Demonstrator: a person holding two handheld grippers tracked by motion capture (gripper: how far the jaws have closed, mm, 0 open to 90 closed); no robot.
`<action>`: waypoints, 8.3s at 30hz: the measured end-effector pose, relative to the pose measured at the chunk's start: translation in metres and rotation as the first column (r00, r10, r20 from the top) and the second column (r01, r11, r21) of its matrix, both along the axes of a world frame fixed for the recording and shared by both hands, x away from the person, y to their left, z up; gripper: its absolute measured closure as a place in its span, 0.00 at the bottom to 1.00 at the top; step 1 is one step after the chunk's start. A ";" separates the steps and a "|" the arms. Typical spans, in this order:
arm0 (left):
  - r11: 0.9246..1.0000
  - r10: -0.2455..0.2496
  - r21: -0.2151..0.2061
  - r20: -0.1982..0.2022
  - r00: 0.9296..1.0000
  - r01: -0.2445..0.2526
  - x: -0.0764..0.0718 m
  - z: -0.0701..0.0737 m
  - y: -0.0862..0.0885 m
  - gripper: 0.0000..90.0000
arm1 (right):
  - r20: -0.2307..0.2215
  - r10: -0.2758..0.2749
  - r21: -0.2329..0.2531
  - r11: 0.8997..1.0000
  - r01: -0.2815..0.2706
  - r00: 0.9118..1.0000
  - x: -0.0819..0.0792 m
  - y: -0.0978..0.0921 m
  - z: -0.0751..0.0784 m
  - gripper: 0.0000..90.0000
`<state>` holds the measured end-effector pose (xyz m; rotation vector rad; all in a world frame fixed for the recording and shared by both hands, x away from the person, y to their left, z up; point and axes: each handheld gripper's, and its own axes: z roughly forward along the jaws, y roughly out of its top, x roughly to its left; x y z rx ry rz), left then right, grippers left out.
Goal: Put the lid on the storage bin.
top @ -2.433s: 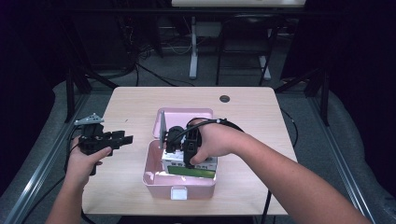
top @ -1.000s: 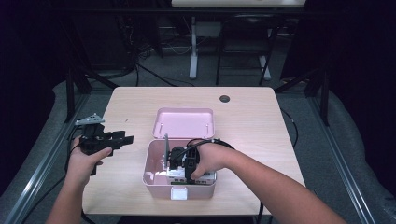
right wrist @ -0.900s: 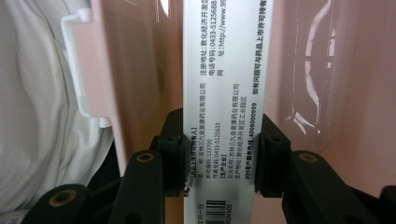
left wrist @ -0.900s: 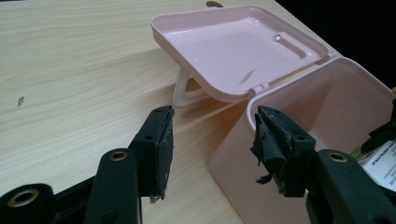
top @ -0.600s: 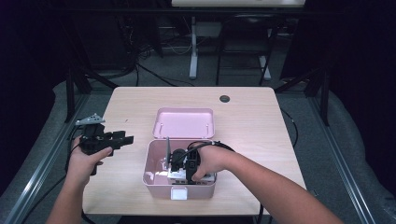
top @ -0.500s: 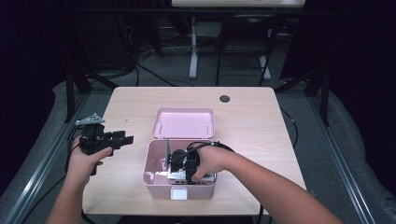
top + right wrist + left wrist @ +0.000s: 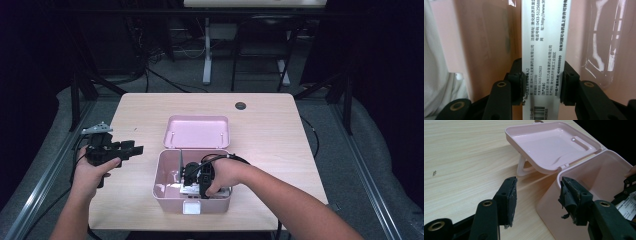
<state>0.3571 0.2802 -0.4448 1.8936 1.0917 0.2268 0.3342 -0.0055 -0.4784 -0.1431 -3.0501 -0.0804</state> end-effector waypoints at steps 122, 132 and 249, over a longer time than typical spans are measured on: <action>0.989 -0.118 0.084 -0.017 0.993 0.119 -0.002 -0.028 -0.056 0.74 | 0.094 -0.679 0.488 0.669 0.561 0.728 0.073 -0.097 0.061 0.68; 0.989 -0.112 0.094 0.003 0.994 0.111 -0.004 -0.029 -0.058 0.79 | 0.086 -0.751 0.504 0.600 0.622 0.655 0.092 -0.107 0.050 0.69; 0.991 -0.088 0.098 -0.003 0.996 0.088 -0.003 -0.033 -0.064 0.79 | 0.040 -0.925 0.703 0.295 0.647 0.379 0.106 -0.113 0.084 0.95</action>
